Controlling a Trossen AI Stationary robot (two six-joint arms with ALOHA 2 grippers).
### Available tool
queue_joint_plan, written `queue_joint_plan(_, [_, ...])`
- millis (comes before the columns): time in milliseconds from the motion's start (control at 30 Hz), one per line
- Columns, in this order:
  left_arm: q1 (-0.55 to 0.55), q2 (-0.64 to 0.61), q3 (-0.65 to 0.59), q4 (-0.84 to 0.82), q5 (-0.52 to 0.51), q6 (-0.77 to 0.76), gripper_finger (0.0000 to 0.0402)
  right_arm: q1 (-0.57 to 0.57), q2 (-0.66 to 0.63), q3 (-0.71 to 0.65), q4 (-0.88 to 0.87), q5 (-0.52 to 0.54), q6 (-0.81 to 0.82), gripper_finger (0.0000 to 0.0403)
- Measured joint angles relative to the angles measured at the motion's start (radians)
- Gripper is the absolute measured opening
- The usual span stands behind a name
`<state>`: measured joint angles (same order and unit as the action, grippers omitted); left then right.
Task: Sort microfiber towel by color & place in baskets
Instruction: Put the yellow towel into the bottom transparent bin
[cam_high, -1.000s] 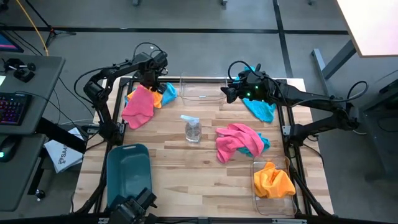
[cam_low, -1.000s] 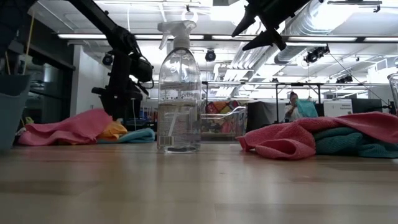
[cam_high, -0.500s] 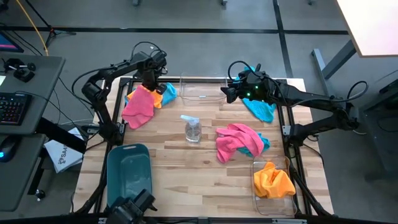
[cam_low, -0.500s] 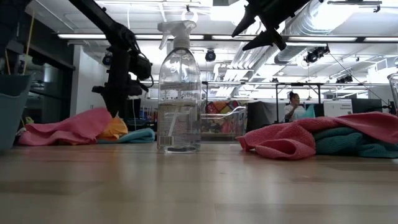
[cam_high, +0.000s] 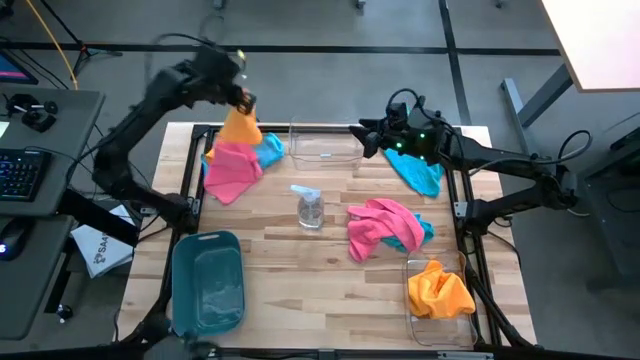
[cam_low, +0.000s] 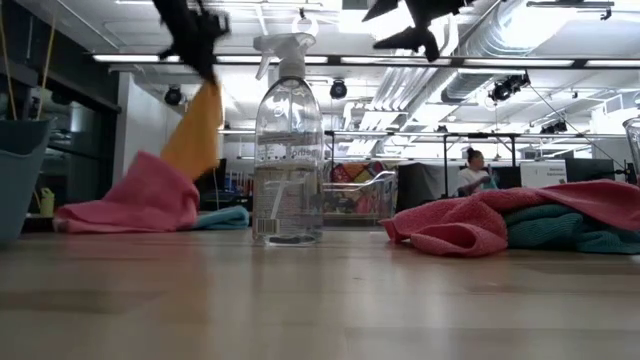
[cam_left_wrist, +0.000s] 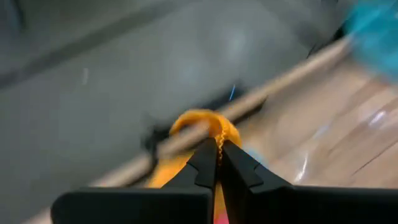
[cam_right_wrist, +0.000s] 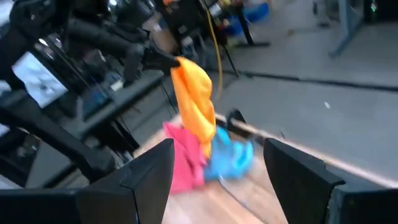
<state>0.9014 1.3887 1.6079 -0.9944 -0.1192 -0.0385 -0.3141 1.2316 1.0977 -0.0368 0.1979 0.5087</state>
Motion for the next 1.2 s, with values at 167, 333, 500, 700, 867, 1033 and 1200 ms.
queue_joint_plan(167, [-0.071,-0.097,0.089,0.156,0.034,0.039,0.0,0.0,0.0,0.0,0.1,-0.057,-0.038,0.0245])
queue_joint_plan(333, [-0.173,-0.152,0.104,0.323,0.104,0.041,0.0,0.0,0.0,0.0,0.191,-0.134,-0.044,0.0245])
queue_joint_plan(500, [-0.329,-0.122,0.104,0.481,0.205,0.017,0.0,0.019,0.0,0.0,0.26,-0.209,-0.086,0.0245])
queue_joint_plan(700, [-0.483,-0.016,0.103,0.707,0.204,0.059,0.0,0.103,0.0,0.0,0.264,-0.177,-0.291,0.0245])
queue_joint_plan(867, [-0.53,0.057,0.103,0.831,0.204,0.068,0.0,0.176,0.0,0.0,0.263,0.002,-0.468,0.0245])
queue_joint_plan(1033, [-0.557,0.097,0.103,0.914,0.229,0.057,0.0,0.225,0.0,0.0,0.239,0.193,-0.597,0.0246])
queue_joint_plan(1200, [-0.575,0.124,0.103,1.038,0.292,0.031,0.0,0.23,0.0,0.0,0.237,0.214,-0.575,0.0246])
